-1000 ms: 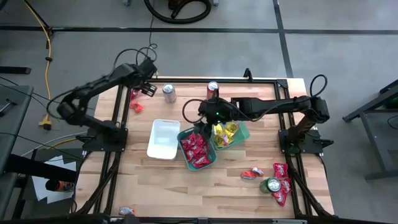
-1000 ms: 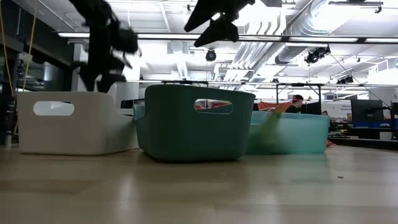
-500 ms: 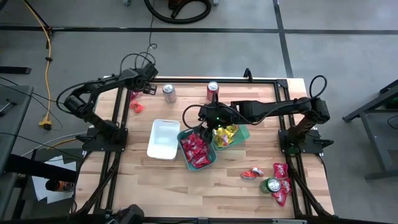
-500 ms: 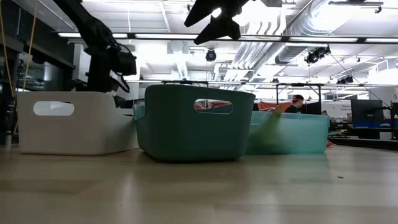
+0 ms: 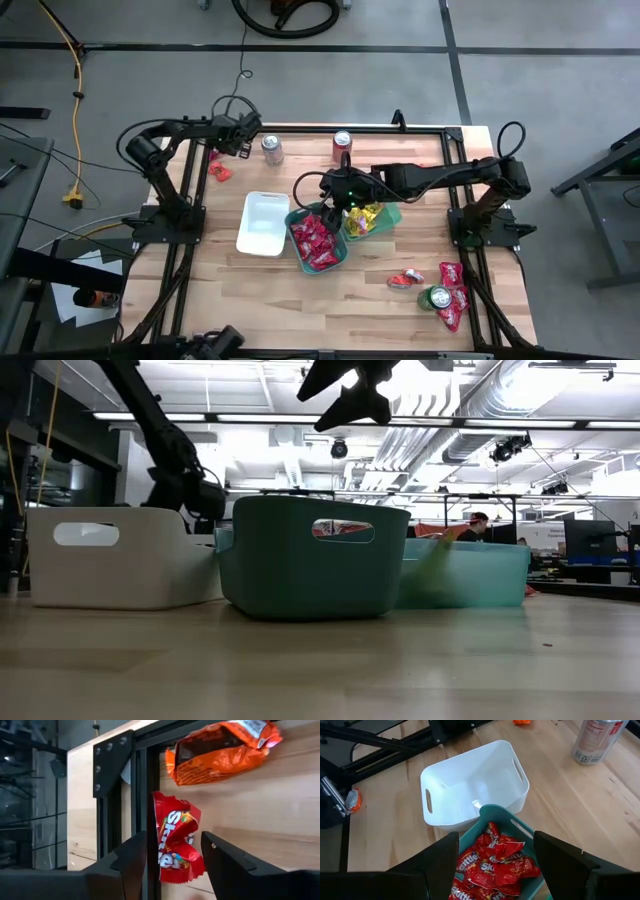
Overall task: Sort candy
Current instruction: Put the red candy into the green bin, then put the orange chocolate into the white bin
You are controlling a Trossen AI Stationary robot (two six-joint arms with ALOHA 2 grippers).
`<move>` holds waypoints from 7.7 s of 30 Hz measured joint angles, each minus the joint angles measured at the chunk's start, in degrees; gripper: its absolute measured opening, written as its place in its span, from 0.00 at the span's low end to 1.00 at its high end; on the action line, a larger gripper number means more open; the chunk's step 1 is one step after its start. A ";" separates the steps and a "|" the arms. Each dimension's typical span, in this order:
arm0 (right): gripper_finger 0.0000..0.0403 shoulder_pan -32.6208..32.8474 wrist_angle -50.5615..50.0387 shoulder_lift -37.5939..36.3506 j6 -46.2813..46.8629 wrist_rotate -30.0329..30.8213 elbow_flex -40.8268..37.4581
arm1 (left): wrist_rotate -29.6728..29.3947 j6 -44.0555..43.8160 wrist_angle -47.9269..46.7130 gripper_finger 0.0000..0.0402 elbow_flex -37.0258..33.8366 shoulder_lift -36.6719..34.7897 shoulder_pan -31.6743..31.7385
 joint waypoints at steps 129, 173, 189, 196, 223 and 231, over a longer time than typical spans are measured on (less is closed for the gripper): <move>0.63 5.28 -3.52 -26.16 -7.37 9.01 -4.00 | 25.48 8.58 47.04 0.49 -6.88 -42.17 -63.86; 0.63 22.63 -19.03 -5.49 48.27 -18.03 -33.67 | 20.52 9.42 46.50 0.49 -6.91 -42.37 -63.07; 0.30 22.94 -17.99 -2.78 49.37 -18.53 -33.99 | 20.30 9.40 46.45 0.49 -6.91 -42.37 -63.06; 0.03 22.94 -20.30 -5.28 47.16 -17.95 -32.74 | 20.28 11.21 46.41 0.49 -6.93 -43.16 -63.01; 0.00 5.15 12.70 -4.96 -4.49 2.04 -8.85 | 17.83 15.50 45.92 0.49 -6.93 -56.99 -60.31; 0.00 2.78 45.39 7.94 -9.17 -10.26 -7.71 | 15.17 15.54 45.99 0.49 -6.93 -56.99 -60.31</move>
